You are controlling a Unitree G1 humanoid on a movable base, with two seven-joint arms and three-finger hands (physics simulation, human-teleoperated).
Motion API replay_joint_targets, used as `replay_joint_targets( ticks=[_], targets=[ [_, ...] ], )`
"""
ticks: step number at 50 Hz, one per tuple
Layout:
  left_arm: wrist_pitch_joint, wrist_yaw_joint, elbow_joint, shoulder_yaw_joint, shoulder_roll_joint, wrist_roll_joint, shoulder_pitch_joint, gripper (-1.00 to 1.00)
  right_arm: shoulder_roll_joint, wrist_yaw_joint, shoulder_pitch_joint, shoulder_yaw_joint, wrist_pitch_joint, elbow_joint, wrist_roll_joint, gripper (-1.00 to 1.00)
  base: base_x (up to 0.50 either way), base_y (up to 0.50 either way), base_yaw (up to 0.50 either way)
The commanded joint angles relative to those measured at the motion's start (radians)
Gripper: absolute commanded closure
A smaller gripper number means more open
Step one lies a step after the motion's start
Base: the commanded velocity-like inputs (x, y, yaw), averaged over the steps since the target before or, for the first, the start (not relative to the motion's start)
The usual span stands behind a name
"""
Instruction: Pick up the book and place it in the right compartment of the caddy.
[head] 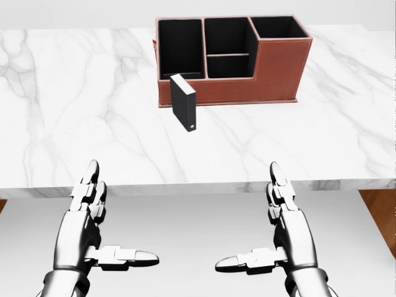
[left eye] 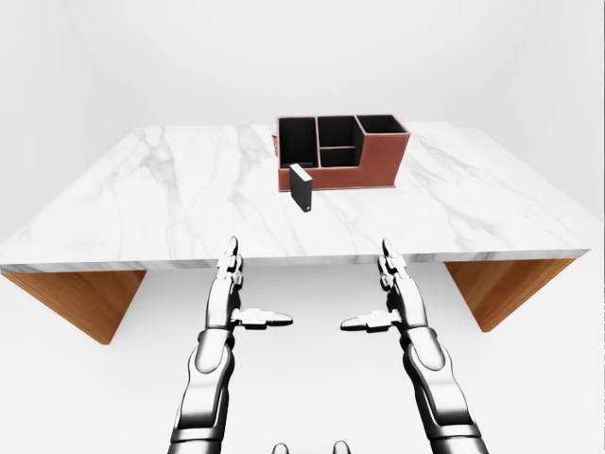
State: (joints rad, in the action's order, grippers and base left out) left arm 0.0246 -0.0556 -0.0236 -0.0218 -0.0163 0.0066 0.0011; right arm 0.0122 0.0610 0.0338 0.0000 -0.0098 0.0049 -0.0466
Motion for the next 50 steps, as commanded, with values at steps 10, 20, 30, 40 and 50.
replay_joint_targets(
  ticks=[10, 20, 30, 40, 50],
  targets=[
    [0.004, -0.001, 0.002, 0.002, 0.001, 0.005, 0.005, -1.0, 0.0, -0.002, -0.001, 0.001, -0.004, 0.009, -0.009, -1.0, 0.0, -0.06, 0.0],
    [0.005, -0.001, -0.002, 0.003, 0.001, 0.007, 0.002, -1.0, 0.0, -0.003, -0.006, 0.0, -0.009, 0.02, -0.009, -1.0, 0.0, 0.0, 0.0],
    [0.042, 0.034, 0.136, -0.011, -0.003, 0.015, 0.02, -1.0, 0.002, -0.035, 0.001, -0.016, -0.049, -0.073, -0.019, -1.0, 0.0, 0.0, 0.0],
    [0.063, 0.068, 0.319, -0.047, -0.001, 0.028, 0.041, -1.0, 0.005, -0.044, 0.013, -0.029, -0.077, -0.189, -0.022, -1.0, 0.0, 0.0, 0.0],
    [0.063, 0.073, 0.281, -0.054, -0.006, 0.037, 0.032, -1.0, 0.004, -0.043, 0.001, -0.027, -0.077, -0.124, -0.018, -1.0, 0.0, 0.0, 0.0]
  ],
)
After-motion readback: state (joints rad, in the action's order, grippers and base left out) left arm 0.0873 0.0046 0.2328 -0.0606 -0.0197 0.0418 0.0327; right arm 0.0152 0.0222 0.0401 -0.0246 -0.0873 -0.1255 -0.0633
